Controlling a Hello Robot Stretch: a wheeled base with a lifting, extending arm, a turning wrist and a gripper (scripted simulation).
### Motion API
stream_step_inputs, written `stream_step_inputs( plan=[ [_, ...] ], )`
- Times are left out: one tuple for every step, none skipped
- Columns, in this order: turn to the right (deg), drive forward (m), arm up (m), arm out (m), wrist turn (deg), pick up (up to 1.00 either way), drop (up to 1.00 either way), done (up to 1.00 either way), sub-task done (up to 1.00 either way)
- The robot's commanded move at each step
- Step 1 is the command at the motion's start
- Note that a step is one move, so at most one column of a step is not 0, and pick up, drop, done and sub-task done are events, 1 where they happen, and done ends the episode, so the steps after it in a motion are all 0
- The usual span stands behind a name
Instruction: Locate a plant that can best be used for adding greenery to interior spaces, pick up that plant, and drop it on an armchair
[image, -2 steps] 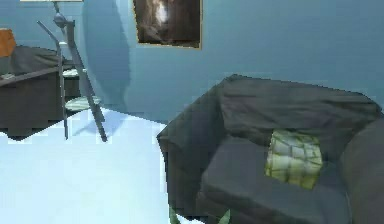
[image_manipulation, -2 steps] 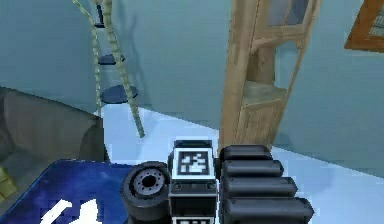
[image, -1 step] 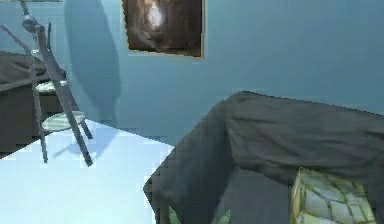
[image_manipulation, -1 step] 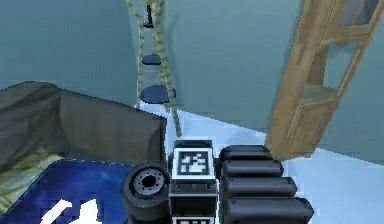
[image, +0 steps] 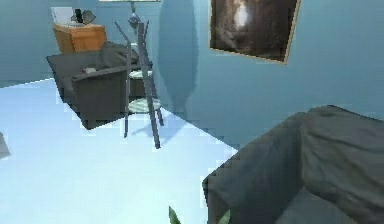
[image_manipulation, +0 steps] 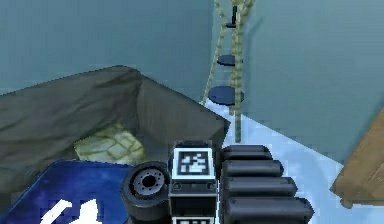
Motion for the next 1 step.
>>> stream_step_inputs(
  plan=[
    [21.0, 0.00, 0.00, 0.00, 0.0, 0.00, 0.00, 0.00, 0.00]
  ],
)
